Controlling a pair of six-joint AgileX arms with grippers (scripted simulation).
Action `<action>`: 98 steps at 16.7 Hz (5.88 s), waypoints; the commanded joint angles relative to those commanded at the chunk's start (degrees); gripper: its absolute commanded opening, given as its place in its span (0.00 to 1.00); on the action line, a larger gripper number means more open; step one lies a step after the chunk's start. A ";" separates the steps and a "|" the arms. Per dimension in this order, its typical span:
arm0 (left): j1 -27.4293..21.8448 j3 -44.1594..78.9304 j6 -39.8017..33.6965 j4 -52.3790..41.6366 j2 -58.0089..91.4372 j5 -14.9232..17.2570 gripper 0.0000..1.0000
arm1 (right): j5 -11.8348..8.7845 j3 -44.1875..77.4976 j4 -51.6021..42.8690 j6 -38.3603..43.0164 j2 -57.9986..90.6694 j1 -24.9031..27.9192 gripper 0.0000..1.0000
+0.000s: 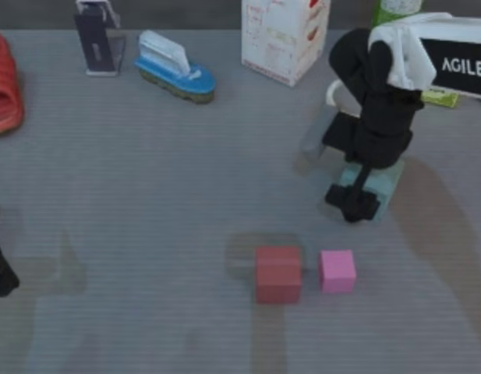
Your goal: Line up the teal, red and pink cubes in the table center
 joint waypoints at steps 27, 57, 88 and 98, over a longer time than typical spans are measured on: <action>0.00 0.00 0.00 0.00 0.00 0.00 1.00 | -0.27 9.84 -13.84 0.13 -4.23 0.61 0.00; 0.00 0.00 0.00 0.00 0.00 0.00 1.00 | -0.20 37.04 -24.23 4.07 12.18 32.22 0.00; 0.00 0.00 0.00 0.00 0.00 0.00 1.00 | -0.12 25.62 -14.34 3.87 11.02 32.41 1.00; 0.00 0.00 0.00 0.00 0.00 0.00 1.00 | -0.12 43.71 -30.87 3.76 12.64 32.86 1.00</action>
